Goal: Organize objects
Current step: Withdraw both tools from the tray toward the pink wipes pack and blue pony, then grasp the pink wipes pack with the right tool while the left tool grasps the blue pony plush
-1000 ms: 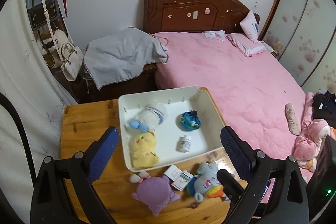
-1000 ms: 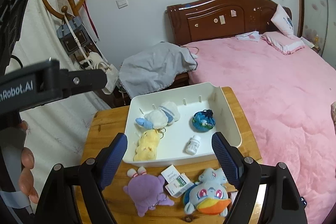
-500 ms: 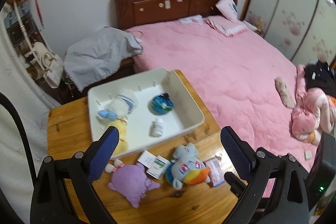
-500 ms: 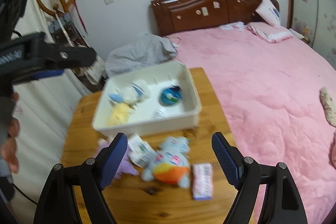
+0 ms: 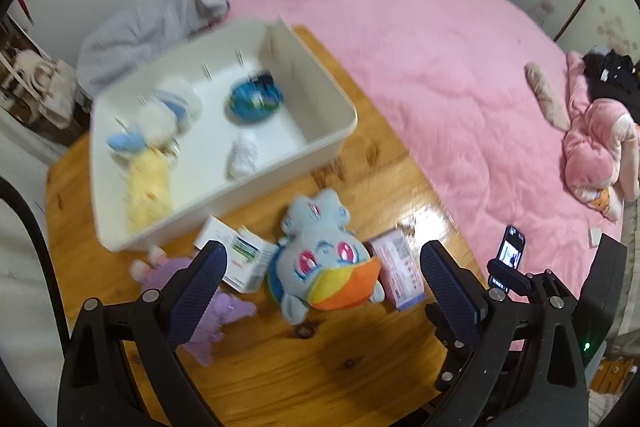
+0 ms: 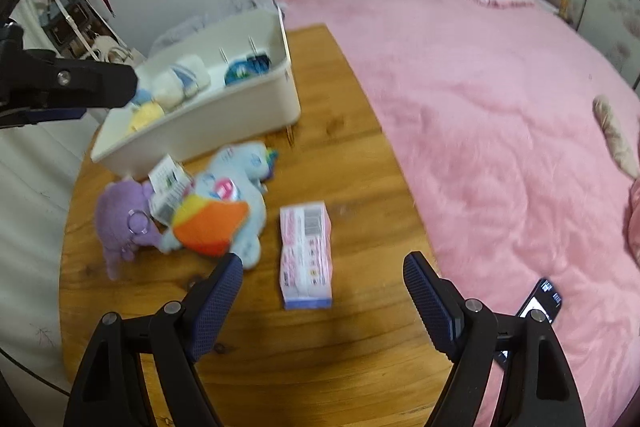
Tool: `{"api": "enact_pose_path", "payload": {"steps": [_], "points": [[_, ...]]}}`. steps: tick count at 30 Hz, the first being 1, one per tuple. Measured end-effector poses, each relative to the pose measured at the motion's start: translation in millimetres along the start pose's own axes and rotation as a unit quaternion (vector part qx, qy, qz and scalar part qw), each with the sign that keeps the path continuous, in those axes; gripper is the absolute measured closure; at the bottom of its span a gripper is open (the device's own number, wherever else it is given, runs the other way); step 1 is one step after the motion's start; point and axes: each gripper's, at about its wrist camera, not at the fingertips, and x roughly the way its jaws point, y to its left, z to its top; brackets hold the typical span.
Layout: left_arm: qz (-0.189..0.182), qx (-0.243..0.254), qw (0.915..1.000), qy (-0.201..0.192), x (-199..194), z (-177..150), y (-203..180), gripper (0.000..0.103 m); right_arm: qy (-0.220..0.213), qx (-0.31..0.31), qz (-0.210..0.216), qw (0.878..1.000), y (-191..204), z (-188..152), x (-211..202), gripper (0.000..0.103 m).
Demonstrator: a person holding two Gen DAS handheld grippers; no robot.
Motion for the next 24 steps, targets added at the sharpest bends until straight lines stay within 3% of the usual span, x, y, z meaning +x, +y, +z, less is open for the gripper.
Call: {"api": "enact_pose_path", "payload": {"steps": [4, 11, 20, 22, 24], "points": [[-0.002, -0.008, 0.9988, 0.049, 38.4, -1.8, -7.0, 0.005, 0.022, 0.007, 0.002, 1.0, -1.8, -8.1, 21.6, 0.02], [0.039, -0.024, 0.9926, 0.112, 89.6, -3.9, -10.5, 0.005, 0.026, 0.007, 0.006, 1.0, 2.0, -12.6, 47.3, 0.02], [0.054, -0.042, 0.9853, 0.157, 121.1, -13.9, -11.5, 0.005, 0.025, -0.014, -0.015, 0.999, 8.9, -13.1, 73.7, 0.043], [0.057, -0.047, 0.9843, 0.161, 124.7, -16.9, -10.9, 0.005, 0.021, -0.025, -0.022, 0.999, 12.2, -13.4, 74.1, 0.057], [0.065, -0.05, 0.9835, 0.161, 126.4, -18.7, -10.6, 0.005, 0.018, -0.035, -0.026, 0.999, 13.6, -14.3, 72.9, 0.059]]}}
